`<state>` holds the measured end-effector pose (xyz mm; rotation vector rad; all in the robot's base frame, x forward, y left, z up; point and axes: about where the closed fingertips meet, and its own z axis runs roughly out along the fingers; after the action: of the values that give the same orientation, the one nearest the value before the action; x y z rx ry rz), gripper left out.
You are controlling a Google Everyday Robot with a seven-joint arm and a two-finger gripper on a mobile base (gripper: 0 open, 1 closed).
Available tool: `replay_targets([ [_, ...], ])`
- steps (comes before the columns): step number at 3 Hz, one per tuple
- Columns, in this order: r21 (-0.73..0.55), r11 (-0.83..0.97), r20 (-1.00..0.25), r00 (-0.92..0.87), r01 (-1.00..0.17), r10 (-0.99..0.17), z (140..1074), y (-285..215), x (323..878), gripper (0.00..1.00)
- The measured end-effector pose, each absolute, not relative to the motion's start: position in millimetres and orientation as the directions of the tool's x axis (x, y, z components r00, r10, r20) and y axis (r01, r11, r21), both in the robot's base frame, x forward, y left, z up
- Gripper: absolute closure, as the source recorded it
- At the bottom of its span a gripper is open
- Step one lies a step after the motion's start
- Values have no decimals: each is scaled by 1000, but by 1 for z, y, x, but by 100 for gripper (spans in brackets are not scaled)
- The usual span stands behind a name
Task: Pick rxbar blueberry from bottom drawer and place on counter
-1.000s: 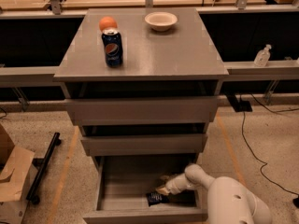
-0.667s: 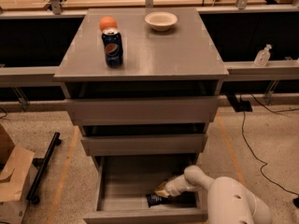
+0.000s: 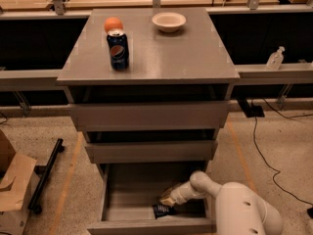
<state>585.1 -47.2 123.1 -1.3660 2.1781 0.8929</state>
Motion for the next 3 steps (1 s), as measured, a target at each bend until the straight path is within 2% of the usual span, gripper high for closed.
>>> replay_targets([
  [1,284,272,-650,-393,-920,-650,131,-33,582,16],
  [2,279,199,-675,-339,-939,-655,126,-24,574,0],
  [3,245,129,-722,-269,-961,-638,120,-25,568,0],
])
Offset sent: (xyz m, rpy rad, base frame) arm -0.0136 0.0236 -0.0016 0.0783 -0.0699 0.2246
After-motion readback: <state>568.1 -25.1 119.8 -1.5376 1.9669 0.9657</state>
